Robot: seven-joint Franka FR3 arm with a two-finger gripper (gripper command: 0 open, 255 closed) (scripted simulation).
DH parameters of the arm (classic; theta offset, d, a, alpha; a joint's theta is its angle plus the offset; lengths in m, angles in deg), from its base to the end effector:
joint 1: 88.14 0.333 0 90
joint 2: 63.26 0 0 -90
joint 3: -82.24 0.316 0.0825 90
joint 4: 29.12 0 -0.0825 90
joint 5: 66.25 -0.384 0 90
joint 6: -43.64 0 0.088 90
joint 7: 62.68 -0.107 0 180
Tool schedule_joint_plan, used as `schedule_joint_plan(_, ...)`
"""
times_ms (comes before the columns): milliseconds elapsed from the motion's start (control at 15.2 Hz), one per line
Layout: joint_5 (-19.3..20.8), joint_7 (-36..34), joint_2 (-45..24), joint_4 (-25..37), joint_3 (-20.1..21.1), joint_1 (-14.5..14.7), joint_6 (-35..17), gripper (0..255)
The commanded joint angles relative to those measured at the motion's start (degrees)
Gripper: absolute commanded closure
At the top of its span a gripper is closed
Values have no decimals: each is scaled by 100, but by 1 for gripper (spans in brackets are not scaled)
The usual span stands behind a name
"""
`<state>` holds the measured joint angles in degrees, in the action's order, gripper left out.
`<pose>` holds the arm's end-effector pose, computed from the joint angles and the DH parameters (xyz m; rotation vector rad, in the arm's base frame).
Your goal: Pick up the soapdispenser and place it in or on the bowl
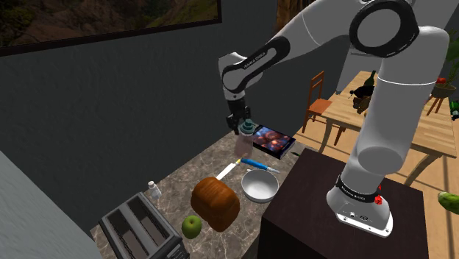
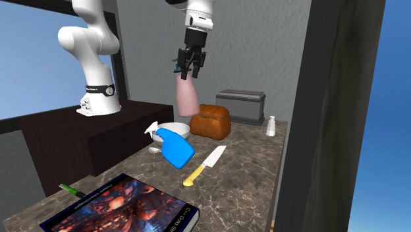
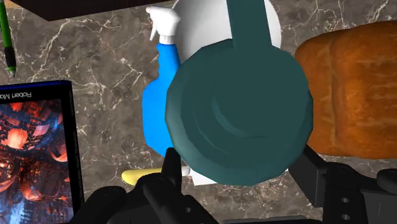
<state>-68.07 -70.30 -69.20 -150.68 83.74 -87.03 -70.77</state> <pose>0.5305 0.0260 0.3464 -3.1072 0.1613 0.3597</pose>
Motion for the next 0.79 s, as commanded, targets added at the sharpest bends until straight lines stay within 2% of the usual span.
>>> schedule_joint_plan(0,-37,-85,457,-496,49,53,-43,255)
schedule_joint_plan(462,-249,-388,1887,-1943,268,271,-75,255)
schedule_joint_plan(726,-251,-379,1697,-2092,276,273,-415,255)
